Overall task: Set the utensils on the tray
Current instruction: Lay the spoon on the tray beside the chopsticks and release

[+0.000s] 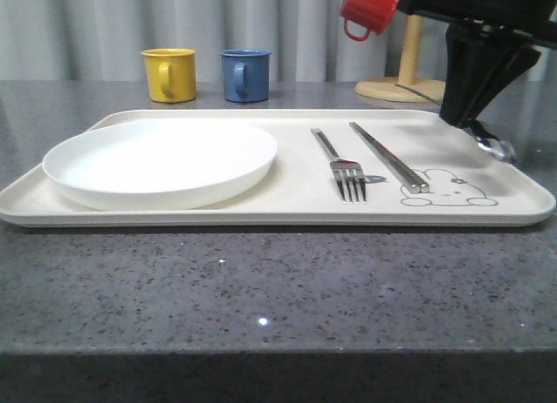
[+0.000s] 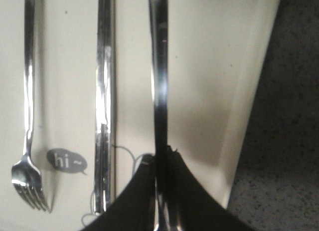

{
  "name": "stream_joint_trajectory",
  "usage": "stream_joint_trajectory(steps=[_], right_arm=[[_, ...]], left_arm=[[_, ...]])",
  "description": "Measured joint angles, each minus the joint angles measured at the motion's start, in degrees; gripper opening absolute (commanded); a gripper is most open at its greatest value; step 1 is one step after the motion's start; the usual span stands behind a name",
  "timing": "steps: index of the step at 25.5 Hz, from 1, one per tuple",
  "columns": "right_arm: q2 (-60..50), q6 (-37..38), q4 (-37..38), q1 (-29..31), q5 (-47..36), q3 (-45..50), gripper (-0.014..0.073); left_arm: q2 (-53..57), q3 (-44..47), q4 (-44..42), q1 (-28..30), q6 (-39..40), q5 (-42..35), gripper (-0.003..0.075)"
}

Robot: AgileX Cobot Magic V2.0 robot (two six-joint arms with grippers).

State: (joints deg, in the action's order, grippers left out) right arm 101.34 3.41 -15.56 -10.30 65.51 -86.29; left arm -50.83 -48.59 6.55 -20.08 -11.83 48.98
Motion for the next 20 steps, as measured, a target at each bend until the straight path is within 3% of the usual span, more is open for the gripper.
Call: stream_joint_trajectory(steps=[8,14,20], right_arm=[[3.6,3.0,0.0,0.0,-1.1,0.0,0.026],[3.1,2.4,0.0,0.0,-3.2,0.0,0.0255],[-5.7,-4.7,2.7,-3.2,-4.1,0.4,0.0255]], left_arm=[[0.0,0.0,0.0,0.0,0.0,0.0,0.037],[0.0,0.0,0.0,0.0,0.0,0.0,0.037],[0.0,0.0,0.0,0.0,0.0,0.0,0.037]])
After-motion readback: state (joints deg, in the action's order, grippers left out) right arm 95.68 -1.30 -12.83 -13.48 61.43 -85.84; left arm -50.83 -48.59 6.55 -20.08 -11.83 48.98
